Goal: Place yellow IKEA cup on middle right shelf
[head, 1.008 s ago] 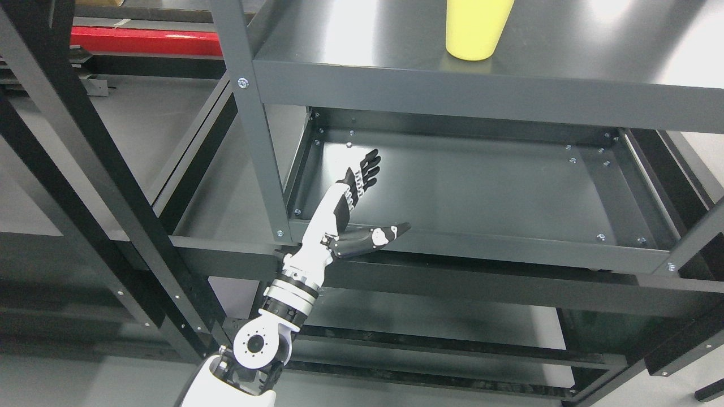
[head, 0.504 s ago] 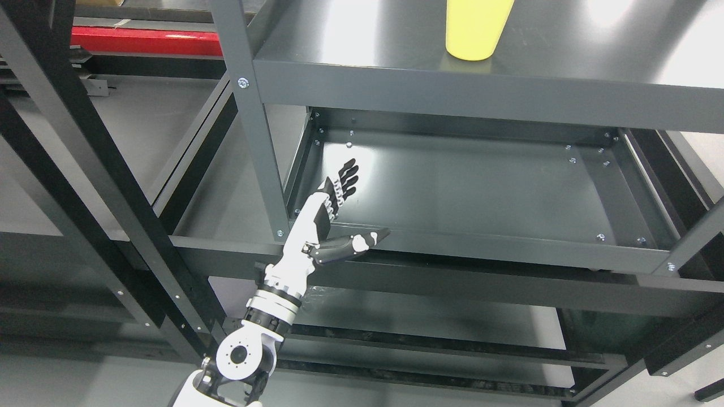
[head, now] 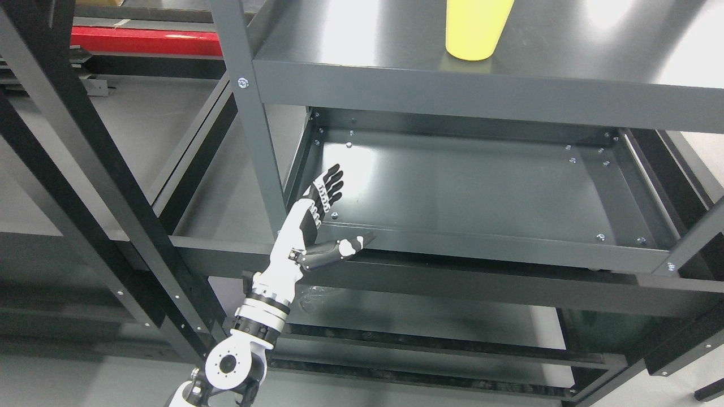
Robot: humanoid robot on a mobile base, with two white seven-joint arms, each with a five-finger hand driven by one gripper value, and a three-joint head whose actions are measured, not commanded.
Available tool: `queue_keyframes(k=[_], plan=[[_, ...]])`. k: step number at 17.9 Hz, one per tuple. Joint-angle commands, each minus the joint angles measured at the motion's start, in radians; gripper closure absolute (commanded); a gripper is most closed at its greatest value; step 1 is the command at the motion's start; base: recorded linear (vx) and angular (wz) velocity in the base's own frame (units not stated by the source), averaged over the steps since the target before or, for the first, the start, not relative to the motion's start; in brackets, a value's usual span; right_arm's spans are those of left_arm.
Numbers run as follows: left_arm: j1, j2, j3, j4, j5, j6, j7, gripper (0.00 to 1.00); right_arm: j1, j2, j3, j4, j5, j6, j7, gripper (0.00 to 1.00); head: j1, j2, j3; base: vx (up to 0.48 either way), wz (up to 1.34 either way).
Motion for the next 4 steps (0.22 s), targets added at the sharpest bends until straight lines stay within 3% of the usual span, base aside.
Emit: queue_keyframes(k=[1, 4], plan=[[0.022, 0.017, 0.026, -0.016, 0.004, -0.01, -0.001, 0.01, 0.014, -0.017, 0.017, 0.0, -0.025, 0.0, 0.0, 0.01, 0.0, 0.0, 0.0, 0.0, 0.0], [0.022, 0.017, 0.026, -0.019, 0.004, -0.011, -0.001, 0.01, 0.014, -0.017, 0.017, 0.0, -0.025, 0.0, 0.0, 0.01, 0.0, 0.0, 0.0, 0.0, 0.0]])
